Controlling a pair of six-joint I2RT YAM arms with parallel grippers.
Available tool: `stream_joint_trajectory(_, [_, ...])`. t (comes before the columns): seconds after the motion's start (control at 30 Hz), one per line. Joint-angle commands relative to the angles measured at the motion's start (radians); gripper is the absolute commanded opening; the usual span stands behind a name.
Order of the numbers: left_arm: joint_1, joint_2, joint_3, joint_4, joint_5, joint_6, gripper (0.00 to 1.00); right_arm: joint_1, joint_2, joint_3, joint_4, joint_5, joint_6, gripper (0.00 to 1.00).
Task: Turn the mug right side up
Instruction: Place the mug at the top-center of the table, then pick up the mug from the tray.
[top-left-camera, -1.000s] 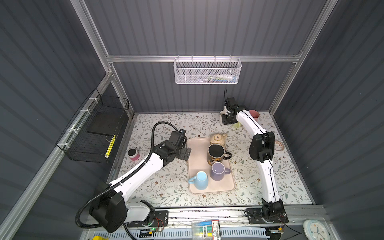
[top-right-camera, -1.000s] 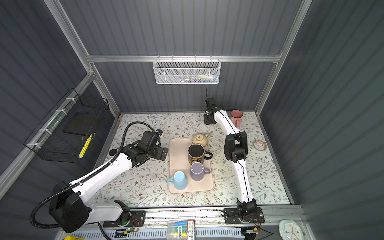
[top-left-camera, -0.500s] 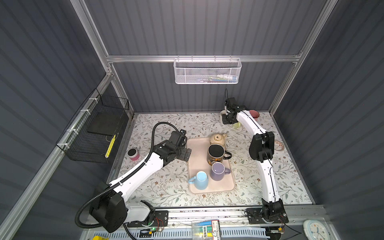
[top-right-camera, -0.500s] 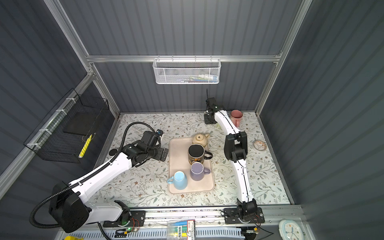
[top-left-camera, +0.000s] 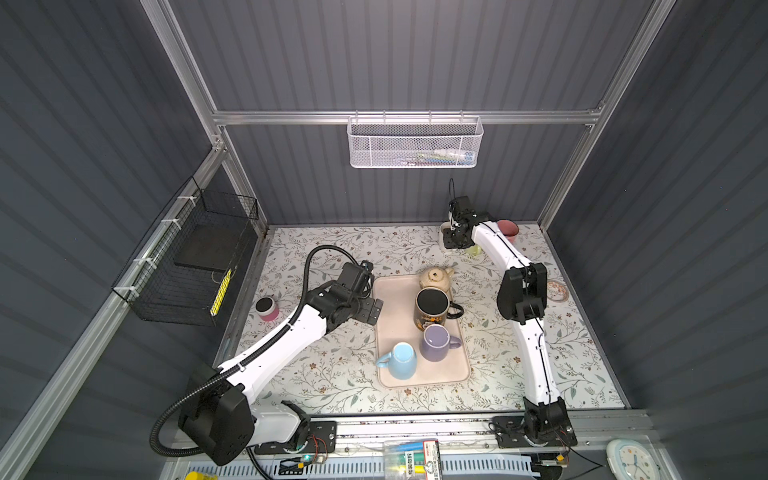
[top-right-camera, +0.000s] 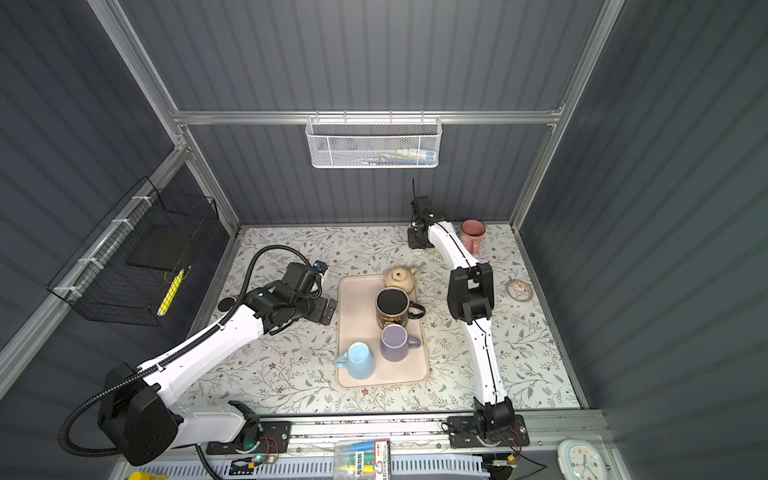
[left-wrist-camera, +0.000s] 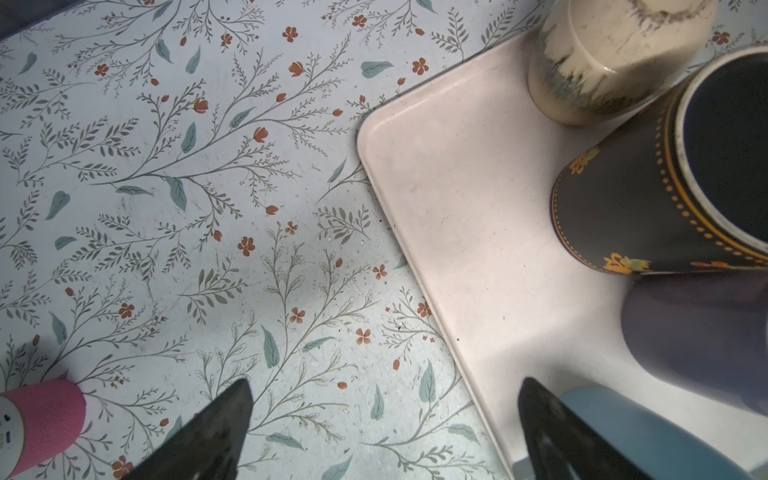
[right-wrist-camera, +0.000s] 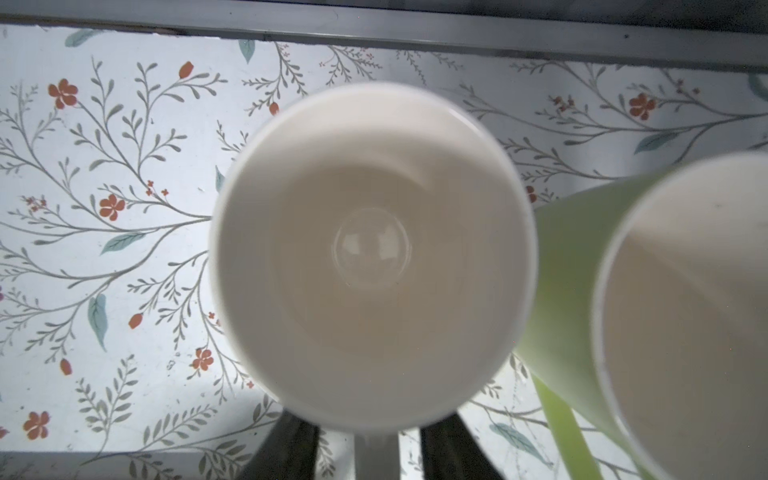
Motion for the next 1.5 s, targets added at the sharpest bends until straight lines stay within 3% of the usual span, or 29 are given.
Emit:
stream_joint_trajectory(0.0, [-0.005,-0.031,0.031,-0.028,0.025,0.043,1.0,-0.003,-0.042,-0.012,0.012,0.002,0.0,0.51])
stream_joint_trajectory(0.27, [-0.005,-0.025,0.081,-0.086,0.13,0.141,0.96,-0.002,-0.13,-0.064,0.017,-0.006,-0.011,0.68])
stream_joint_trajectory(0.5, [-0.009,-0.007,0.087,-0.132,0.199,0.263,0.87,0.005,-0.292,-0.209,0.086,-0.063,-0.012,0.73])
stream_joint_trajectory(0.7, [-0.042,-0.054,0.087,-0.194,0.258,0.353,0.86,0.023,-0.527,-0.486,0.208,-0.11,-0.013,0.76])
stream_joint_trajectory(1.07, [-0.089,-0.175,-0.034,-0.22,0.367,0.527,0.88,0.053,-1.068,-1.086,0.49,-0.243,0.094,0.76])
stream_joint_trajectory(1.23, [-0.118,-0.154,-0.066,-0.234,0.344,0.557,0.84,0.059,-1.246,-1.228,0.521,-0.271,0.132,0.76])
stream_joint_trajectory(1.37, [-0.137,-0.143,-0.104,-0.214,0.359,0.611,0.75,0.058,-1.347,-1.285,0.527,-0.292,0.147,0.76])
stream_joint_trajectory(1.47, [-0.149,-0.121,-0.132,-0.185,0.364,0.64,0.75,0.059,-1.407,-1.306,0.523,-0.304,0.15,0.76])
